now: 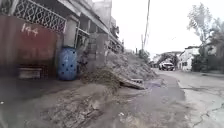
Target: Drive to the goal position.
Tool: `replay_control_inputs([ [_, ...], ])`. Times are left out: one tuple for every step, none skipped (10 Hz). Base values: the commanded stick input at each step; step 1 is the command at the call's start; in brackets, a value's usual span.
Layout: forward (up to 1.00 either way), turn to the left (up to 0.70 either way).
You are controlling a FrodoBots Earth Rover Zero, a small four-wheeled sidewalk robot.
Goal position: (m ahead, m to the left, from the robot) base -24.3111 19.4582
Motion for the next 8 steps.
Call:
replay_control_inputs([
  [0.0,0.0],
  [0.0,0.0],
  [0.0,0.0],
  [0.0,0.0],
  [0.0,-0.57],
  [0.0,-0.7],
  [0.0,-0.7],
  [0.0,-0.7],
])
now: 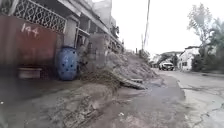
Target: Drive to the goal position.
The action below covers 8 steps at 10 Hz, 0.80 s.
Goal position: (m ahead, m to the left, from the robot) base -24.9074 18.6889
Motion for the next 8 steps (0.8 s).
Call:
replay_control_inputs([
  [0.0,-0.7],
  [0.0,-0.7],
  [0.0,-0.7],
  [0.0,-0.7],
  [0.0,-0.7],
  [0.0,-0.7],
  [0.0,-0.7],
  [0.0,-0.7],
])
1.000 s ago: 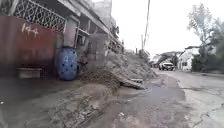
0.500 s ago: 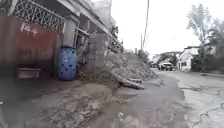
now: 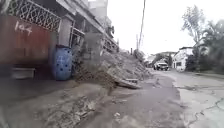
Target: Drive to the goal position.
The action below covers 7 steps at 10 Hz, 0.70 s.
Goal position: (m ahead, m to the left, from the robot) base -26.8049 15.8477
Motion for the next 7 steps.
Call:
replay_control_inputs([
  [0.0,-0.7],
  [0.0,-0.7],
  [0.0,-0.7],
  [0.0,-0.7],
  [0.0,-0.7],
  [0.0,-0.7],
  [0.0,-0.7],
])
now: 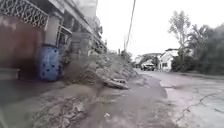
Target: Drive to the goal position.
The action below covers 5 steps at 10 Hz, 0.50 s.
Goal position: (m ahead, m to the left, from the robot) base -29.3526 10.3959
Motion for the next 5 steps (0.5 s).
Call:
replay_control_inputs([
  [0.0,-0.7],
  [0.0,-0.7],
  [0.0,-0.7],
  [0.0,-0.7],
  [0.0,-0.7],
])
